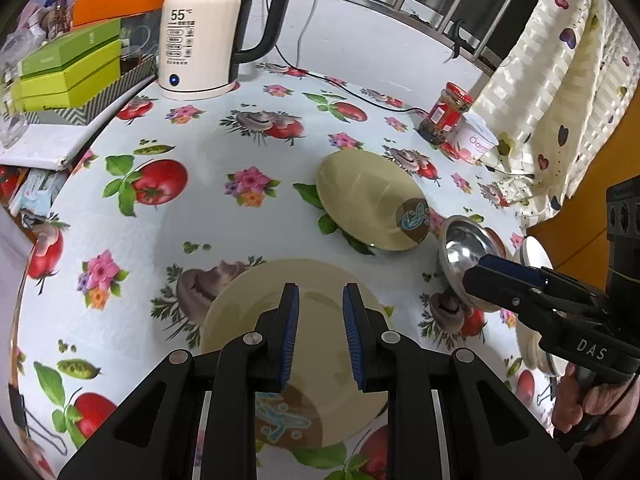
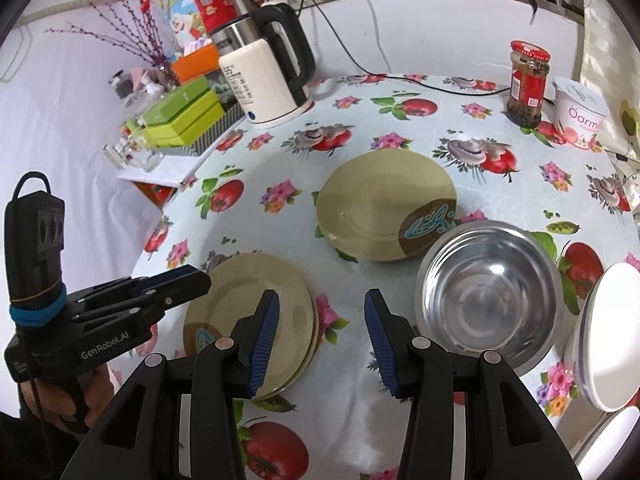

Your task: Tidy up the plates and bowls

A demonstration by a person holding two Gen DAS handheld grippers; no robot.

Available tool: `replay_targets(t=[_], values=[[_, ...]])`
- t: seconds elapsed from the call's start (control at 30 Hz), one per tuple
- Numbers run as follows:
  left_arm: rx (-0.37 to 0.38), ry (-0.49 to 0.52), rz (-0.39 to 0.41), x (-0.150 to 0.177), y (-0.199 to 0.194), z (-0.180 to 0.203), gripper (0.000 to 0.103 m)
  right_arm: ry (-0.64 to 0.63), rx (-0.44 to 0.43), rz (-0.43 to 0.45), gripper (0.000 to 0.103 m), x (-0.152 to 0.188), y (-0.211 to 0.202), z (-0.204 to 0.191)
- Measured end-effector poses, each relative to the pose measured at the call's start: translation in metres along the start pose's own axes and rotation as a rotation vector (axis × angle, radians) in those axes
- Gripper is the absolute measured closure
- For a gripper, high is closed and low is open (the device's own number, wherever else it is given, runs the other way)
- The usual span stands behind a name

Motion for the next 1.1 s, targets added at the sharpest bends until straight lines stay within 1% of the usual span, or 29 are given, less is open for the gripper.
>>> replay_targets(t=[0.43,0.63,0.73,0.97,1.1], values=[[0.022,0.010,-0.005,-0.028,0.022,-0.002,0.079,0.044,0.043,0.028,0.059,-0.033,0.005,0.023],[0.039,-0.010,-0.017,-0.043,0.038,-0.006,0.079,0.077,0.068,0.030,0.060,-0.053,0.014,0.041],[0.046,-0.019,-0.027,-0.047,0.048,-0.007,0.079,0.095,0.085,0.020,0.063,-0.061,0.022,0.051],[0.072,-0.035,-0.048,-0.057,0.069,-0.006,0.079,0.121,0.107,-0.008,0.064,-0.071,0.041,0.066],[0.086,-0.064,-0.066,-0.061,0.081,-0.009,0.079,0.140,0.117,-0.020,0.065,-0.078,0.052,0.073]])
Point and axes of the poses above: each gripper's, at about its wrist camera, not at the fingertips, and y roughly the way its jaws point, z to its right, x to its underside, the point moved 5 cm from there along y, roughly the way its jaws point, and after that the axes turned 8 degrees about y, right-handed, at the moved point
